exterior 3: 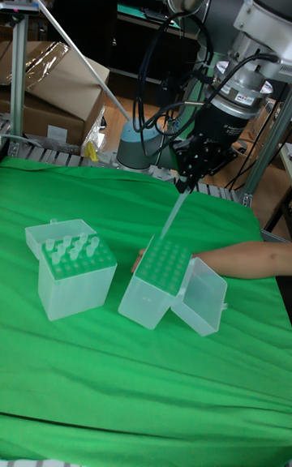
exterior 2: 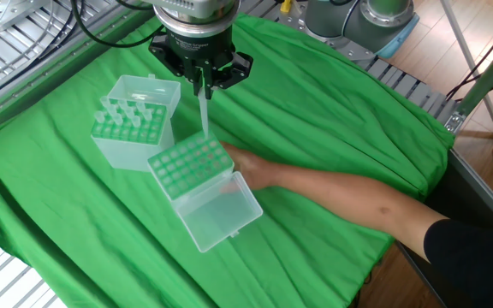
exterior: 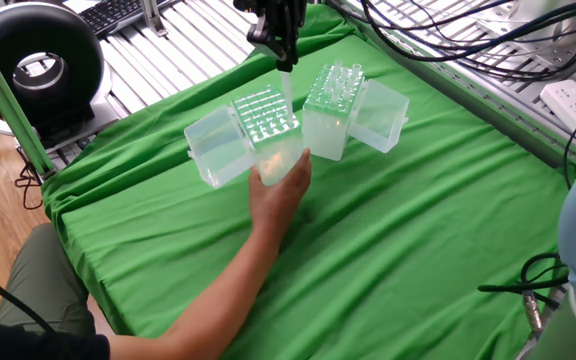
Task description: Insert a large pipette tip into the holder for large pipette tips
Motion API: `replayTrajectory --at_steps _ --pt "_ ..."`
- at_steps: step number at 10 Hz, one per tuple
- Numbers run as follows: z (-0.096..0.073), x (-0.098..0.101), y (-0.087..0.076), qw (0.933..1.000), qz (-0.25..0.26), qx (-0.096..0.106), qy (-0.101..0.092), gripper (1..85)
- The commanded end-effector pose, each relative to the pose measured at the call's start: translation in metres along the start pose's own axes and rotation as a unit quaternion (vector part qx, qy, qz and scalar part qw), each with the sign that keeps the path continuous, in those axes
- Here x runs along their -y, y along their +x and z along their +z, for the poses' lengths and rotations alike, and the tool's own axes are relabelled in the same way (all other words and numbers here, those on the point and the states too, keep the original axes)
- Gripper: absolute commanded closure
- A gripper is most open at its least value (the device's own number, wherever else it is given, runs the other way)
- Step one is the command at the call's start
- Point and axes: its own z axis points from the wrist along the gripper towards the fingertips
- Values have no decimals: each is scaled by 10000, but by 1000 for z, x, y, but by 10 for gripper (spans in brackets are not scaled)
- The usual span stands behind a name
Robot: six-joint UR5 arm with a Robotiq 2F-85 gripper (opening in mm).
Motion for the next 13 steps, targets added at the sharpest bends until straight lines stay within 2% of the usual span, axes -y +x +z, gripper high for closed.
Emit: replayTrajectory --at_steps 1,2,5,6,8,9,10,11,12,13 --pt "-1 -3 2 9999 -87 -37 -53 847" --pt "-1 -2 6 9999 47 -102 -41 847" --pt "-1 -4 0 10000 10 7 -74 847" --pt "8 1 -6 9998 -73 161 -108 847" --pt "24 3 -13 9995 -30 281 -127 847" --pt "27 -4 -9 9996 74 159 -214 847" --pt "28 -17 -8 9988 23 134 -479 727" --pt "30 -19 -12 9984 -28 190 -537 640" --pt "32 -18 -12 9984 -58 188 -530 617" --pt "34 -18 -12 9982 -137 194 -552 543"
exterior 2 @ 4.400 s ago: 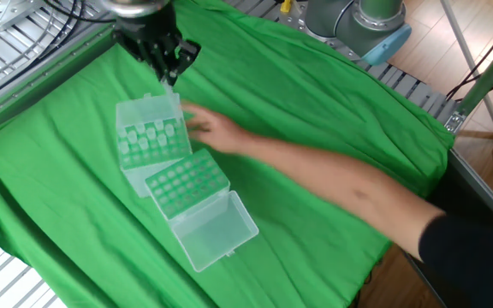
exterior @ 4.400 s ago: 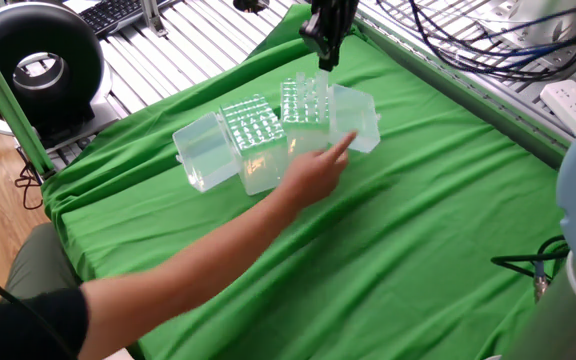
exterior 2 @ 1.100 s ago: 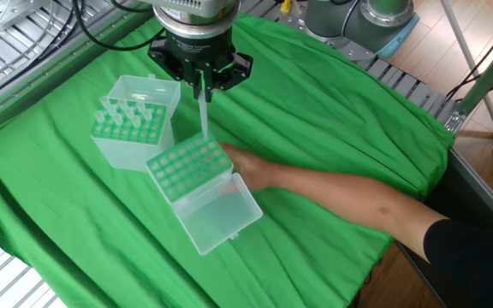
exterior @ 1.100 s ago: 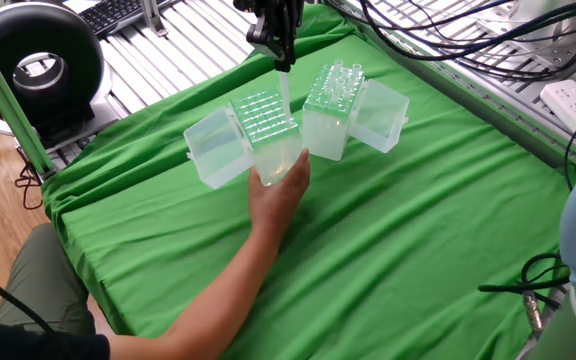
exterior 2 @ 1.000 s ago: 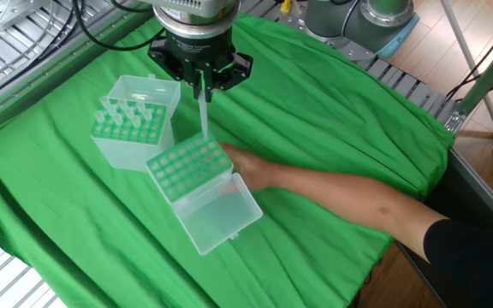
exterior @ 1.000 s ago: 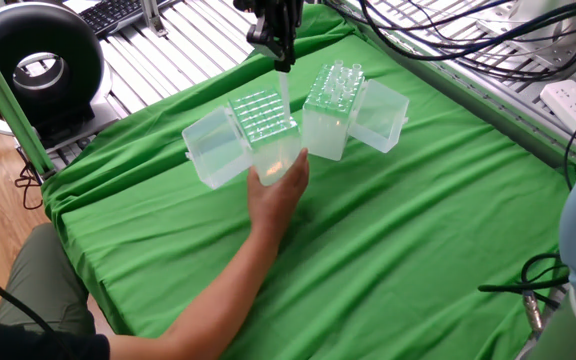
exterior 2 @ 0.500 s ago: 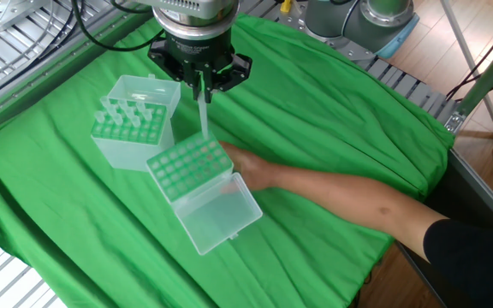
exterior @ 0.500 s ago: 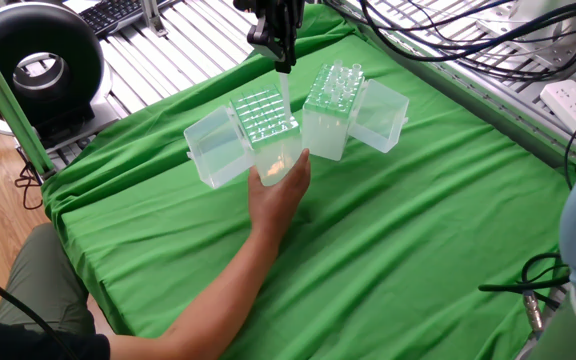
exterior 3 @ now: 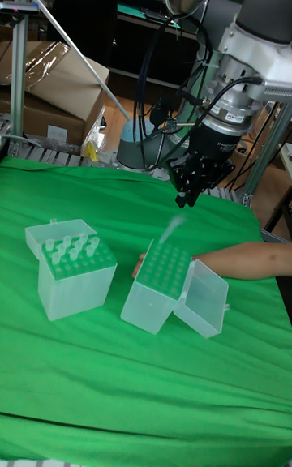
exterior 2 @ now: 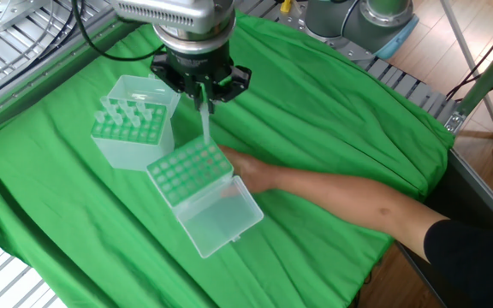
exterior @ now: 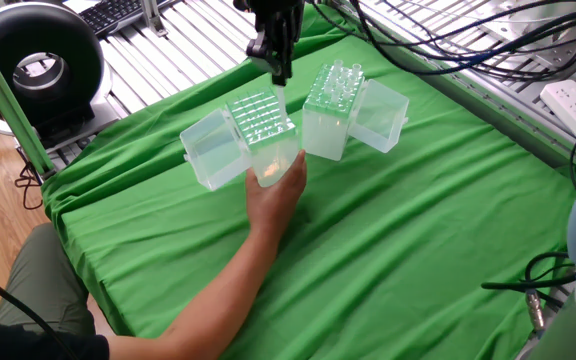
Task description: Insert a large pipette tip into the holder for large pipette tips
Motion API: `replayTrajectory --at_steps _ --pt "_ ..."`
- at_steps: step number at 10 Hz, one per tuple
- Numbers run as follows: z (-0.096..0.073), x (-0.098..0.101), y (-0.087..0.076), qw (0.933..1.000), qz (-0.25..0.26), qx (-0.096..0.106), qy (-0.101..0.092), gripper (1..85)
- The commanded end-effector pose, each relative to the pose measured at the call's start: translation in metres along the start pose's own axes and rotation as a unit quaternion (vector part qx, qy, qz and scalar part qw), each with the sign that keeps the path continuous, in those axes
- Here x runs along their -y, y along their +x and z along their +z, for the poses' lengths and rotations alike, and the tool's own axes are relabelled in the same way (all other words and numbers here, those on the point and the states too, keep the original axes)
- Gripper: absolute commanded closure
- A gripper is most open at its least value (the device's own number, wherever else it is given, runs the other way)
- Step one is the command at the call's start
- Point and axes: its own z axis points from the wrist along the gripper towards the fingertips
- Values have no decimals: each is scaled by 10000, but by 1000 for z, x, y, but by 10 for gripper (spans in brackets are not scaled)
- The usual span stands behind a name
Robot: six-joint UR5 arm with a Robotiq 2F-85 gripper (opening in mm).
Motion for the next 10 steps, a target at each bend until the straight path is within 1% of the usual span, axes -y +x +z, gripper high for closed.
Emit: replayTrajectory --at_steps 1,3,4,5,6,7,8,9,10 --pt "6 -8 -4 9997 -107 69 -215 517" --pt "6 -7 -4 9997 -106 65 -208 520" --pt "9 -2 -3 9998 -93 52 -146 550" --pt "18 9 0 9999 -133 62 -47 570" --pt "28 18 -1 9996 -226 177 -3 593" --pt "37 27 3 9995 -255 194 32 620" --pt "42 33 6 9994 -269 207 56 687" --pt "39 22 5 9998 -105 175 -50 703" --pt "36 18 7 9995 295 50 36 737"
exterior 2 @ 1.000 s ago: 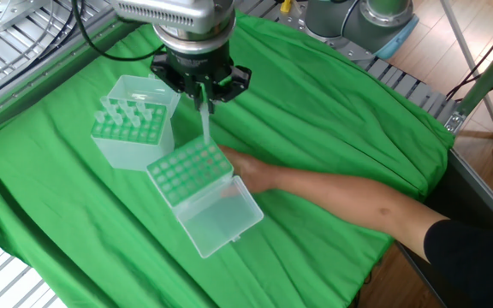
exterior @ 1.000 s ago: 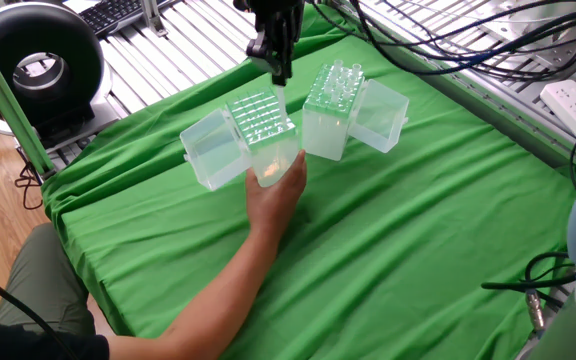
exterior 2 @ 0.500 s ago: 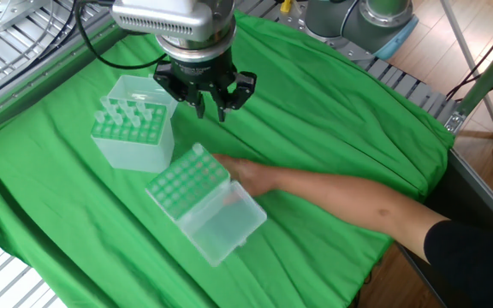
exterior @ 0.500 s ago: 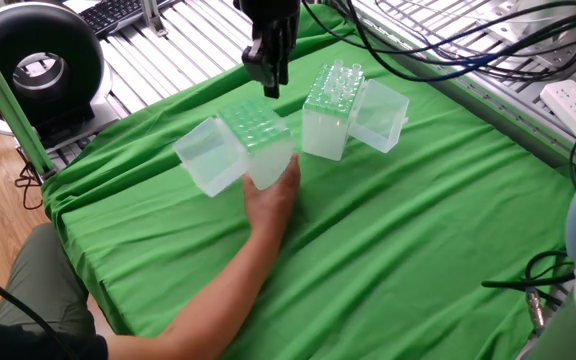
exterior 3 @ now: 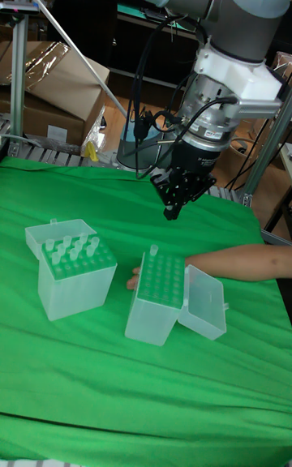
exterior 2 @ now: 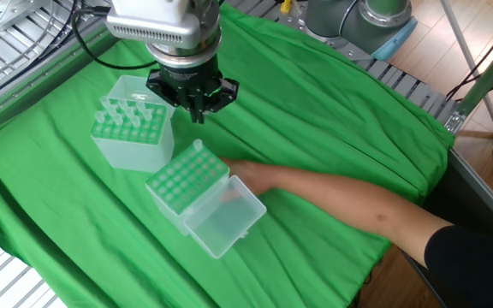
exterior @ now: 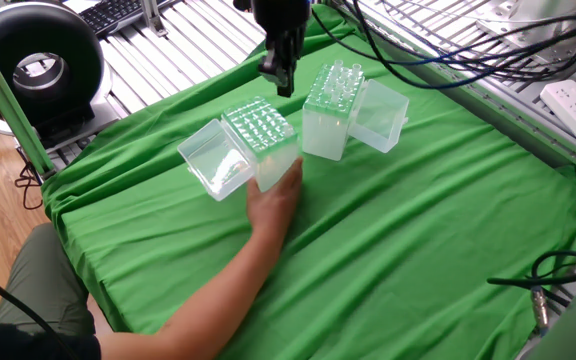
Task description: Insert a large pipette tip into the holder for large pipette tips
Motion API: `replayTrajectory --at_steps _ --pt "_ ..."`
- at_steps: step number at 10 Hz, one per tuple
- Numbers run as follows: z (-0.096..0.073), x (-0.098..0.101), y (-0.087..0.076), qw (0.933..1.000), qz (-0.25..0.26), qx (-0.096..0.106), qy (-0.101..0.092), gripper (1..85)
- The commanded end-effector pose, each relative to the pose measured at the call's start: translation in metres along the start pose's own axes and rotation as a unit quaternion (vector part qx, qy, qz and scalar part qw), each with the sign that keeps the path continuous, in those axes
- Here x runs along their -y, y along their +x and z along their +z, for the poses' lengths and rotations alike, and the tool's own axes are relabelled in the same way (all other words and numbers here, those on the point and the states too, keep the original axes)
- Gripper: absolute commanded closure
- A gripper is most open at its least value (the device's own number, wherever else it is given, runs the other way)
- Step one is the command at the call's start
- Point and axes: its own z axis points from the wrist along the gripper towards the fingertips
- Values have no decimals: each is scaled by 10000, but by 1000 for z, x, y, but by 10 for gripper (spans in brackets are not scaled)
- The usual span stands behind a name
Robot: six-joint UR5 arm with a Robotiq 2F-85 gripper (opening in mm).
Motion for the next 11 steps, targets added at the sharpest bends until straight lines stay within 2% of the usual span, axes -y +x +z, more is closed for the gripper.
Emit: replayTrajectory --at_steps 1,2,3,4,5,6,7,8,9,10,11 --pt "3 2 5 9967 803 -96 118 787" --pt "3 -2 3 9943 1065 -58 35 770" --pt "3 -15 -4 9926 1192 48 -227 693" --pt "2 -20 -6 9933 1110 67 -318 683" --pt "2 -24 -9 9955 845 125 -403 633" --pt "1 -31 -11 9970 530 176 -531 547" --pt "1 -31 -8 9984 177 140 -524 537" --pt "0 -39 -9 9976 -50 175 -671 507" --pt "0 -43 -10 9969 -149 195 -747 460" --pt "0 -40 -9 9973 -189 183 -685 467" --pt "0 -44 -12 9967 -20 228 -780 427"
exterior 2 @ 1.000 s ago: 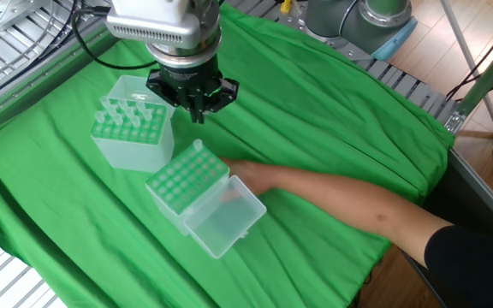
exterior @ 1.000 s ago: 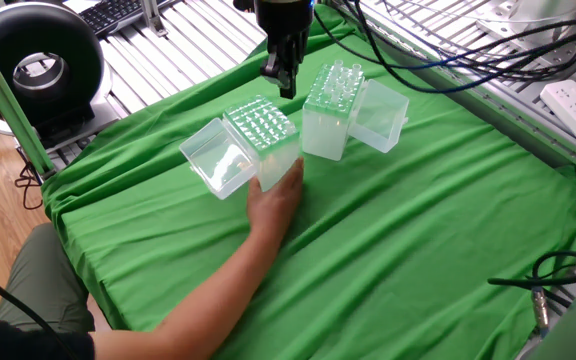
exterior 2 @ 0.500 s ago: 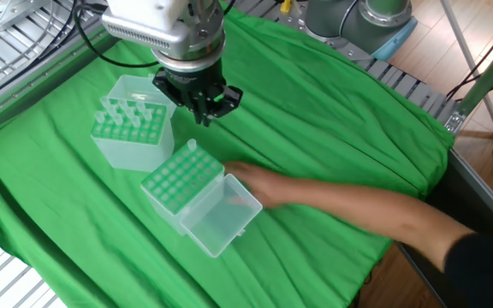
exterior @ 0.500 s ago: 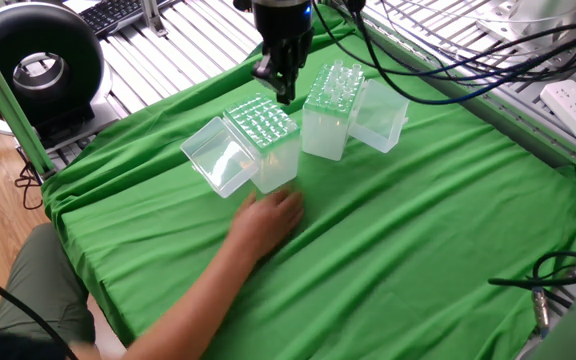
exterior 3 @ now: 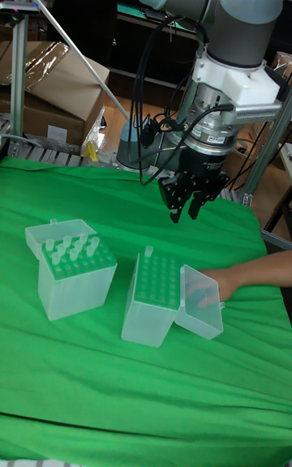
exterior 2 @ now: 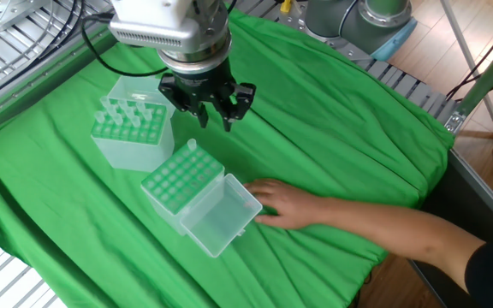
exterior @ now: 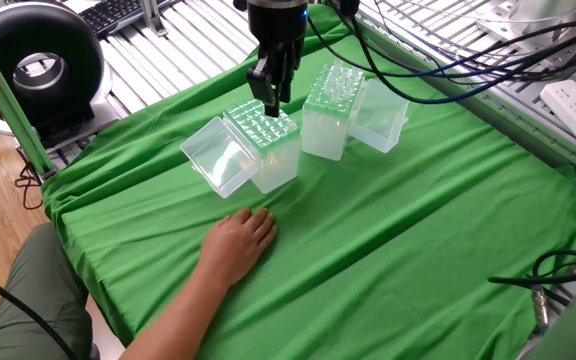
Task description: Insert a large pipette tip into the holder for large pipette tips
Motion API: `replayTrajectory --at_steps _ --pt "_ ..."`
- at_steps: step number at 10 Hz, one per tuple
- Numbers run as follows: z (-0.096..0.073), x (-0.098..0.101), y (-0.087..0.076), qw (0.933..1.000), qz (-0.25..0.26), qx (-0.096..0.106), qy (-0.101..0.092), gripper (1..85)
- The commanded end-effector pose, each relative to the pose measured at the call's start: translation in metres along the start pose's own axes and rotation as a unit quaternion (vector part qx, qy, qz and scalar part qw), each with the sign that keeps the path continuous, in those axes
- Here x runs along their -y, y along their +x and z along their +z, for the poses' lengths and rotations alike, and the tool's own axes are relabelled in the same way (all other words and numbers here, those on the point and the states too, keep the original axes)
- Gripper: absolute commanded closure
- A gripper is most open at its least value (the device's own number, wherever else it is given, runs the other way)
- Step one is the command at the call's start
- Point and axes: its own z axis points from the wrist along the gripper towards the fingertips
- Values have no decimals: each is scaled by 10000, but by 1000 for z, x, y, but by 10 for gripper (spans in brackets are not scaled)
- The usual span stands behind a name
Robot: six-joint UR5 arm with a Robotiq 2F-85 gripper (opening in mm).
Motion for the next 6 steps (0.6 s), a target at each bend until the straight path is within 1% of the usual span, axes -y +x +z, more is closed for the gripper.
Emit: replayTrajectory --at_steps 1,2,3,6 --pt "-1 0 1 9998 179 -8 1 427" --pt "-1 7 8 9986 488 -141 143 440" --pt "-2 9 12 9973 672 -215 196 443" --pt "-2 8 13 9956 893 -232 176 430"
